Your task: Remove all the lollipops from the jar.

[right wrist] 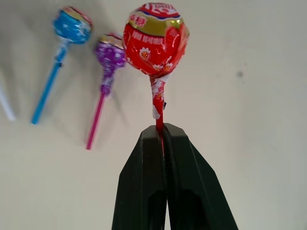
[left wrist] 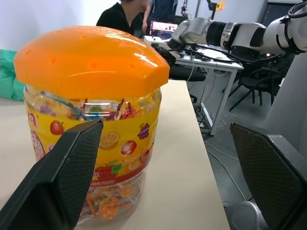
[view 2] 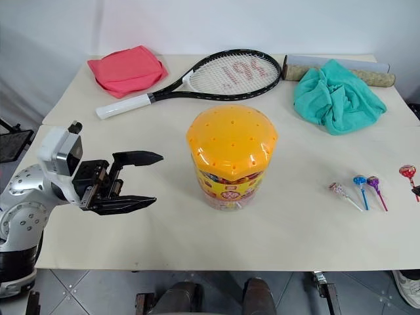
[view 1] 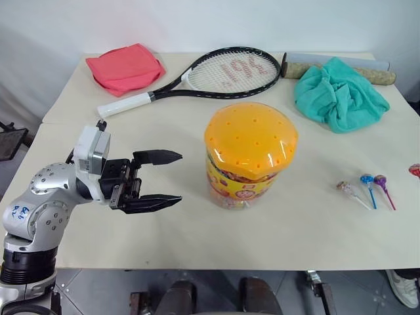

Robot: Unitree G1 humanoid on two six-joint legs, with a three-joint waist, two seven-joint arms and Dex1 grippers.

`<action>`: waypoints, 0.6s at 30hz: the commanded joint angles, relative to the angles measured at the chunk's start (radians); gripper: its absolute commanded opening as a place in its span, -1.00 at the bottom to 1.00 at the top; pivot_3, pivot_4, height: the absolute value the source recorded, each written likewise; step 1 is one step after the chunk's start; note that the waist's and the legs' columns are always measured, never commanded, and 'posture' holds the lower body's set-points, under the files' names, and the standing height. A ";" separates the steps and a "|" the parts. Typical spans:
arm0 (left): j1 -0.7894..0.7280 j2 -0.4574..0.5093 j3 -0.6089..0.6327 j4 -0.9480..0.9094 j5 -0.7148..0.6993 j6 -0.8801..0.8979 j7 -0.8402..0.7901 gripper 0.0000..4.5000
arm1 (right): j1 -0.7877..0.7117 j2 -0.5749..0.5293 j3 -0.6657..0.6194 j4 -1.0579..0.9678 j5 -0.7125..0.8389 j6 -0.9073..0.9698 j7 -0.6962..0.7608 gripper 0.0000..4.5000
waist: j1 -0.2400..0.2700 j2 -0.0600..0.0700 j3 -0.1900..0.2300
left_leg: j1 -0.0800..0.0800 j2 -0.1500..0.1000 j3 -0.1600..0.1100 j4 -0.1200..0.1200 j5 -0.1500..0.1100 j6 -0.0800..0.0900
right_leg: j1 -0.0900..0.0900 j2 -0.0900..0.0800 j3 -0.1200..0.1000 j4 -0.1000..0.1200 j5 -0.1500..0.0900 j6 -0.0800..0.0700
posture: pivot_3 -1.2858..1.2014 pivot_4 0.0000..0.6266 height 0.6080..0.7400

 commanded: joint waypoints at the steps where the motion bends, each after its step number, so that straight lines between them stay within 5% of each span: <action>1: 0.004 0.012 0.032 -0.020 -0.018 0.002 0.006 1.00 | 0.001 0.023 -0.011 0.038 -0.024 -0.006 -0.009 -0.98 | 0.001 0.000 0.000 | 0.000 0.000 0.000 0.000 0.000 0.000 | 0.000 0.000 0.000 0.000 0.000 0.000 | 0.03 -0.52 1.00; 5: 0.003 0.016 0.032 -0.004 -0.008 0.001 -0.001 1.00 | -0.037 0.078 0.016 0.079 -0.064 -0.012 -0.045 -0.98 | -0.002 0.000 0.000 | 0.000 0.000 0.000 0.000 0.000 0.000 | 0.000 0.000 0.000 -0.001 0.000 0.000 | 0.03 -0.52 1.00; 8: 0.007 0.031 0.037 0.006 0.006 -0.002 -0.007 1.00 | -0.052 0.110 0.014 0.106 -0.074 -0.027 -0.056 -0.72 | -0.002 0.001 0.000 | 0.000 0.000 0.000 0.000 0.000 0.000 | 0.000 0.000 0.000 -0.001 0.000 0.000 | 0.03 -0.52 1.00; 18: 0.112 0.068 0.091 0.043 0.123 -0.075 0.041 1.00 | 0.011 0.107 -0.181 0.068 0.041 -0.240 0.050 0.69 | -0.002 0.001 0.000 | 0.000 0.000 0.000 0.000 0.000 0.000 | 0.000 0.000 0.000 -0.001 0.000 0.000 | 0.03 -0.52 1.00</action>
